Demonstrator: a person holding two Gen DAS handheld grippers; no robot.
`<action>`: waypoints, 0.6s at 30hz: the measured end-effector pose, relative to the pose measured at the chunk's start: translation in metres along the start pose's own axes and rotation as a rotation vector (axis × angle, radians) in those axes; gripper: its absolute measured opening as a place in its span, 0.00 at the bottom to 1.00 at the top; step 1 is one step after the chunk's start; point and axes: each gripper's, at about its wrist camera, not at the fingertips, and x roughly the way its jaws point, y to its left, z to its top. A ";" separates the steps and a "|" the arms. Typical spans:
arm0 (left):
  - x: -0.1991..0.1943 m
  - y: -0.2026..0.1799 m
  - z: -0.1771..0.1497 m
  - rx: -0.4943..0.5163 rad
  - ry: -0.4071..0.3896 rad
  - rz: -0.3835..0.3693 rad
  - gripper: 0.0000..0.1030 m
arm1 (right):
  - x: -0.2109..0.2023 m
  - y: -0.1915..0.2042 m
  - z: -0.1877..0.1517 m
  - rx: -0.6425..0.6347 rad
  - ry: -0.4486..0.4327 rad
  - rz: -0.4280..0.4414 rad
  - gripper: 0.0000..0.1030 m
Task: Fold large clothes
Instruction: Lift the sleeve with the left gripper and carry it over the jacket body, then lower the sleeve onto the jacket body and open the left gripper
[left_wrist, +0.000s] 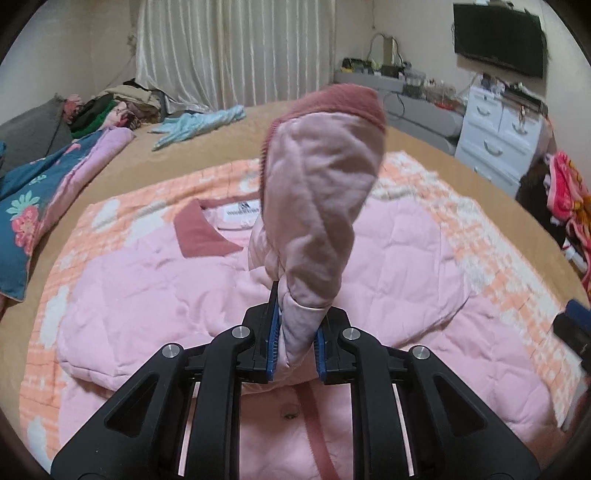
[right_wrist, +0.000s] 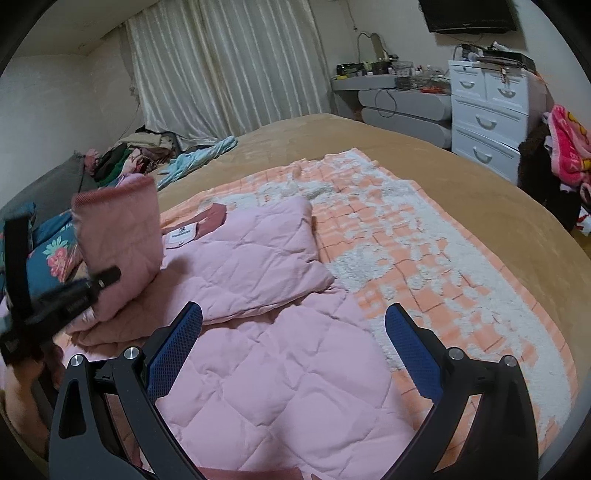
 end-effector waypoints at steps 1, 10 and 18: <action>0.002 -0.003 -0.001 0.008 0.004 0.002 0.08 | 0.000 -0.002 0.000 0.007 0.000 -0.001 0.96; 0.018 -0.025 -0.015 0.090 0.043 -0.002 0.22 | 0.007 -0.014 -0.001 0.038 0.015 -0.028 0.96; 0.019 -0.038 -0.028 0.125 0.105 -0.077 0.71 | 0.013 -0.016 -0.003 0.049 0.026 -0.043 0.96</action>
